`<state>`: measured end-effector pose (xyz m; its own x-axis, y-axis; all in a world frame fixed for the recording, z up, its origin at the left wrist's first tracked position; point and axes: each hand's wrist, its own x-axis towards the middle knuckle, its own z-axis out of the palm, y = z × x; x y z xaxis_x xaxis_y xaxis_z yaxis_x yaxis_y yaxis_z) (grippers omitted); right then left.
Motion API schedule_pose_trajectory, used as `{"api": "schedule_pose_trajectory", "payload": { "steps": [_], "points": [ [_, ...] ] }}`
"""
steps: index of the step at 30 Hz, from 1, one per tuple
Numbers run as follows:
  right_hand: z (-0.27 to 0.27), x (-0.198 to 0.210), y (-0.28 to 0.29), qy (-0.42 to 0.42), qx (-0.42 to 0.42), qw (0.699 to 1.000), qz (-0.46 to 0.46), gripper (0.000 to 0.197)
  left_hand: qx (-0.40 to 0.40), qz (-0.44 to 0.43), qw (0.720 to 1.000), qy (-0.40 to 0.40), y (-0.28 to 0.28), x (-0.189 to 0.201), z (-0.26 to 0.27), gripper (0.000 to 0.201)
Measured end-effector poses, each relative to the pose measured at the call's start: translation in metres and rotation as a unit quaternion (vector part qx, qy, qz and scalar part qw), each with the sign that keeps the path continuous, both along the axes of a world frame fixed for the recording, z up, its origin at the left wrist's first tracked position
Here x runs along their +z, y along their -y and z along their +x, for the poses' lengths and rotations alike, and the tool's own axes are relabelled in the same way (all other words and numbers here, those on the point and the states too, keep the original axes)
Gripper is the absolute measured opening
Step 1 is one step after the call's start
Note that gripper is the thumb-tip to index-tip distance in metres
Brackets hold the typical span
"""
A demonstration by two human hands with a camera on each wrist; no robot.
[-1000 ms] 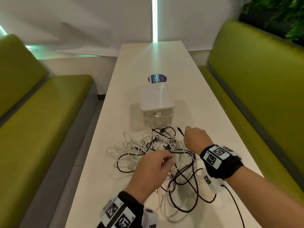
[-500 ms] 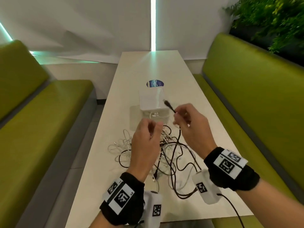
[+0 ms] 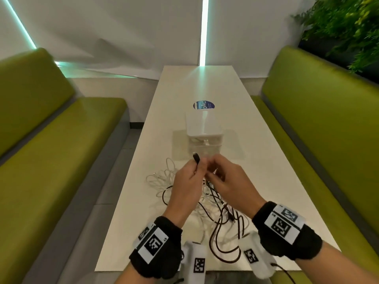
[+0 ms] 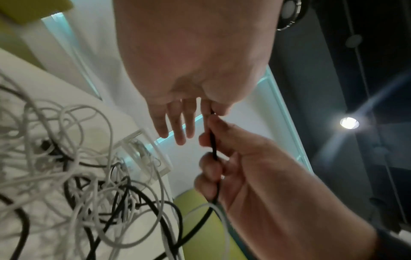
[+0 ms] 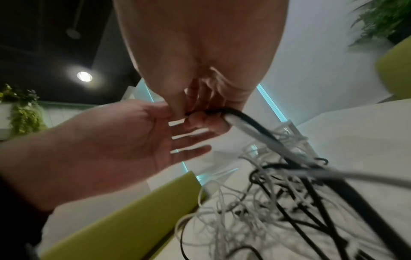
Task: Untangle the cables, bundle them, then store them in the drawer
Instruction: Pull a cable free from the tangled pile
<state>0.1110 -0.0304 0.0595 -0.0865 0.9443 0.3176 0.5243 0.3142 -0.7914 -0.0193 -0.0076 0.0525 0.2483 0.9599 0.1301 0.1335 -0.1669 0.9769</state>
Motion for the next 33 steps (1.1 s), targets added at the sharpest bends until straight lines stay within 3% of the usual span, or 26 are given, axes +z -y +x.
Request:
{"api": "schedule_pose_trajectory", "payload": {
  "steps": [3,7,10,13,17,20,23,26,29,33],
  "points": [
    [0.000,-0.019,-0.001,0.027,0.022,0.998,-0.048,0.007,0.023,-0.046,0.996,0.072,-0.004,-0.008,-0.004,0.039],
    [0.008,-0.031,-0.007,0.077,0.027,0.995,-0.058,0.034,0.038,-0.051,0.982,0.179,-0.009,-0.003,-0.008,0.039],
    [0.013,-0.035,-0.009,0.088,0.043,0.994,-0.057,0.040,0.029,-0.091,0.945,0.314,-0.008,0.017,-0.013,0.036],
    [0.014,-0.035,-0.009,0.126,0.057,0.989,-0.050,0.041,0.032,-0.053,0.943,0.328,-0.011,0.039,-0.025,0.034],
    [0.014,-0.027,-0.011,0.155,0.062,0.986,-0.026,0.037,0.025,0.032,0.971,0.235,-0.016,0.050,-0.042,0.037],
    [0.010,-0.026,-0.010,0.203,0.055,0.978,-0.019,0.039,0.018,0.086,0.996,0.024,-0.018,0.035,-0.047,0.038],
    [0.003,-0.029,-0.006,0.200,0.043,0.979,-0.015,0.029,-0.037,0.138,0.971,-0.193,-0.008,0.011,-0.039,0.035],
    [0.001,-0.037,-0.004,0.220,0.046,0.974,-0.007,0.017,-0.084,0.123,0.928,-0.341,0.003,-0.015,-0.030,0.033],
    [0.002,-0.051,0.000,0.249,0.079,0.964,-0.051,0.016,-0.084,0.134,0.898,-0.410,-0.001,-0.029,-0.039,0.034],
    [0.004,-0.061,-0.002,0.278,0.072,0.956,-0.064,0.027,-0.090,0.167,0.888,-0.420,-0.012,-0.033,-0.048,0.038]
  ]
}}
